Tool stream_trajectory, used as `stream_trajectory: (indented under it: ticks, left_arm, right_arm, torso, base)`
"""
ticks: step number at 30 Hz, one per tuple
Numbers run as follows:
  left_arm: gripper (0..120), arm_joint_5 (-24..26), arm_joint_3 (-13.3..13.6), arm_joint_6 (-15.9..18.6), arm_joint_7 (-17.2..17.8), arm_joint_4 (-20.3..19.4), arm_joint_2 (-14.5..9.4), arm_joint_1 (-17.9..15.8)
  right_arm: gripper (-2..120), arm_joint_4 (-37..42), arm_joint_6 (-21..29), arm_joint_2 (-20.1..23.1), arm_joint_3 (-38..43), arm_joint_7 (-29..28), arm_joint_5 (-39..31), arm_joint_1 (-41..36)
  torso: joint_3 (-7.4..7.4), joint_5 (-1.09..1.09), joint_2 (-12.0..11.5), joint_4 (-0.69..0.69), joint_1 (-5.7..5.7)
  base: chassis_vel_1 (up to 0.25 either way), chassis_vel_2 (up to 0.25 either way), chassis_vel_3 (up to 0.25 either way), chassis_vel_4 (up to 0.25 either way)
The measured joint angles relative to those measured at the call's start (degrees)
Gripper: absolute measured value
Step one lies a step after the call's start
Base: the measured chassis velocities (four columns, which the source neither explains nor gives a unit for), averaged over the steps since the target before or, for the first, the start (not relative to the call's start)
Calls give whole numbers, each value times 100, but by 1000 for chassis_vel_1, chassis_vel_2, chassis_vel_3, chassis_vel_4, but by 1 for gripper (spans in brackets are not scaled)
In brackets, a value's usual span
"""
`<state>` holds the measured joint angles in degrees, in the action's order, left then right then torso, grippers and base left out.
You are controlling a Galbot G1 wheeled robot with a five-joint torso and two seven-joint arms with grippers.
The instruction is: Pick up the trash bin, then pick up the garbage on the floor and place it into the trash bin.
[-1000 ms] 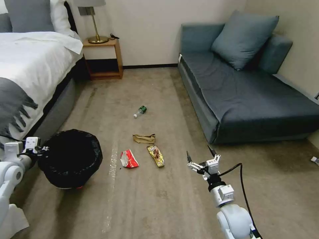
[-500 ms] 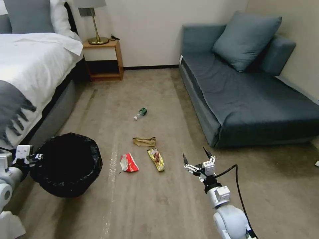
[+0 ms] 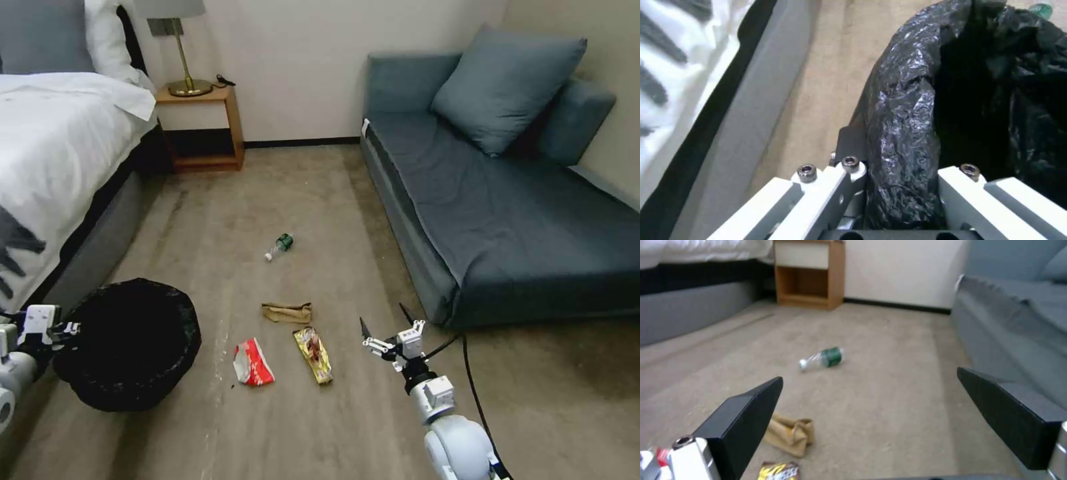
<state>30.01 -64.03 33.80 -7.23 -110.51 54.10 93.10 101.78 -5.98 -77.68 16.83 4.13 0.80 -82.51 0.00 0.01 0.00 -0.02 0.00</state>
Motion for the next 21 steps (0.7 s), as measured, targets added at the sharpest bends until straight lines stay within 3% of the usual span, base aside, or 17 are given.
stream_trajectory:
  ticks: [6, 12, 16, 21]
  left_arm:
    - [6, -20, -62, 3, -15, -136, 82, 138]
    - [6, -62, -131, 17, -41, -257, 192, 291]
    - [6, -80, -206, 17, -48, -312, 242, 408]
    - [6, -102, -239, 19, -48, -398, 311, 530]
  right_arm:
    - [100, -146, 178, 180, -381, -21, 35, 87]
    - [100, -392, 711, 396, -951, -74, 39, 265]
    - [100, -796, 1659, 468, -1499, -137, -537, 789]
    - [100, -1510, 2321, 406, -1974, -81, -1322, 1547]
  torso:
    - [-1, 0, 0, 3, 0]
    - [0, 0, 0, 2, 0]
    - [0, 0, 0, 2, 0]
    - [0, 0, 0, 3, 0]
  base:
    - [-30, 32, 38, -22]
    - [0, 0, 0, 0]
    - [0, 0, 0, 0]
    - [0, 0, 0, 0]
